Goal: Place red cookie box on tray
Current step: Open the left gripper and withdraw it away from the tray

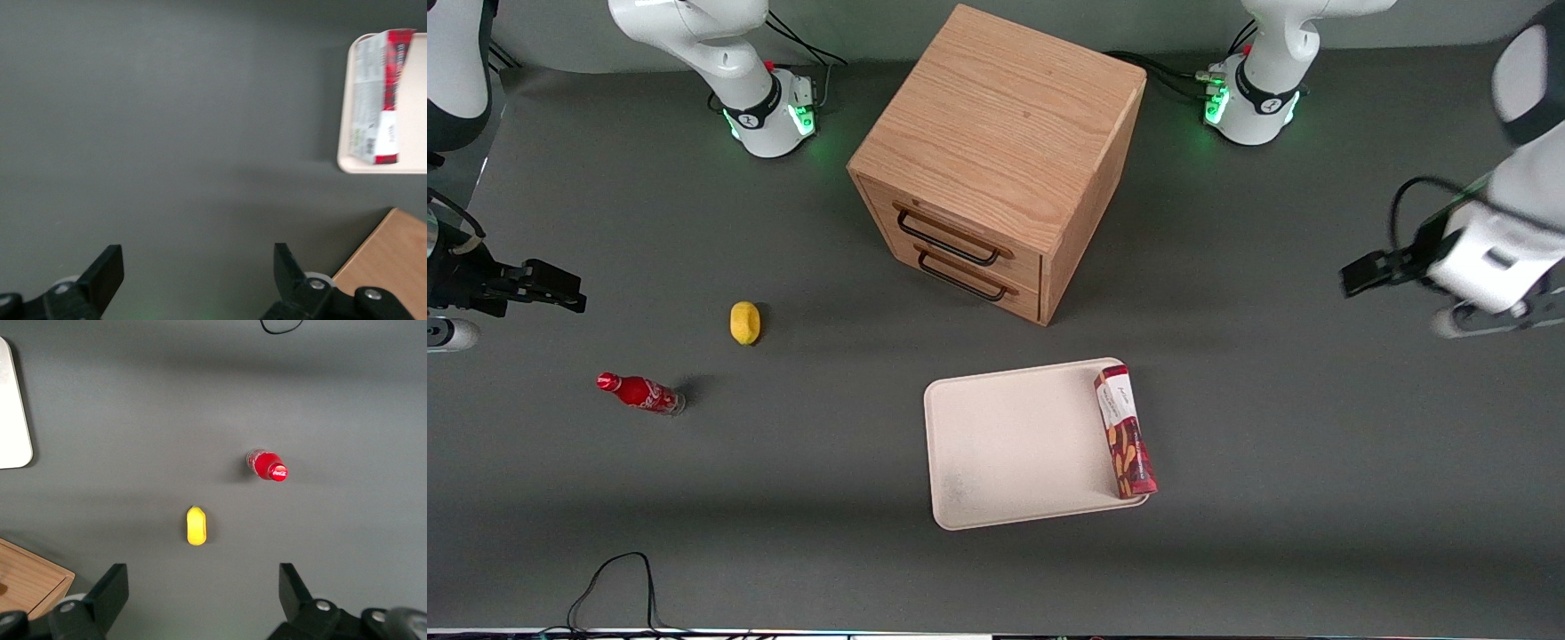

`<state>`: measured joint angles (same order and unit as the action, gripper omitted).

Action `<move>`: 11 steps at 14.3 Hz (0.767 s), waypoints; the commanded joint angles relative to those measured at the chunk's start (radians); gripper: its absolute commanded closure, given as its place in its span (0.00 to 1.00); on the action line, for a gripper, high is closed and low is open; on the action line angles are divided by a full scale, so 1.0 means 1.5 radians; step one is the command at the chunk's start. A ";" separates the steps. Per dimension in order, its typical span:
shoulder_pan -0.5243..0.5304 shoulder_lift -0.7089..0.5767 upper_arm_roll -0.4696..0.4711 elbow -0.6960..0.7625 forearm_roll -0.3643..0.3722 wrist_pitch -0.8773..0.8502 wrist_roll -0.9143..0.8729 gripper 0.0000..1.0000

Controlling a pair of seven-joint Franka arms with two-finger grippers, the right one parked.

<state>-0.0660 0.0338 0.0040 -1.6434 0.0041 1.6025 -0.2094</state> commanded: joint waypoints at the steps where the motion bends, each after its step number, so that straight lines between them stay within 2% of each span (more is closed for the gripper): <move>1: -0.041 -0.025 0.064 -0.017 0.026 -0.014 0.043 0.00; 3: -0.044 -0.024 0.065 -0.001 0.076 -0.028 0.047 0.00; 4: -0.040 -0.025 0.060 0.001 0.080 -0.030 0.047 0.00; 7: 0.006 -0.024 0.014 0.006 0.070 -0.037 0.046 0.00; 9: 0.014 -0.024 0.012 0.006 0.043 -0.036 0.044 0.00; 11: 0.017 -0.024 0.008 0.011 0.037 -0.038 0.037 0.00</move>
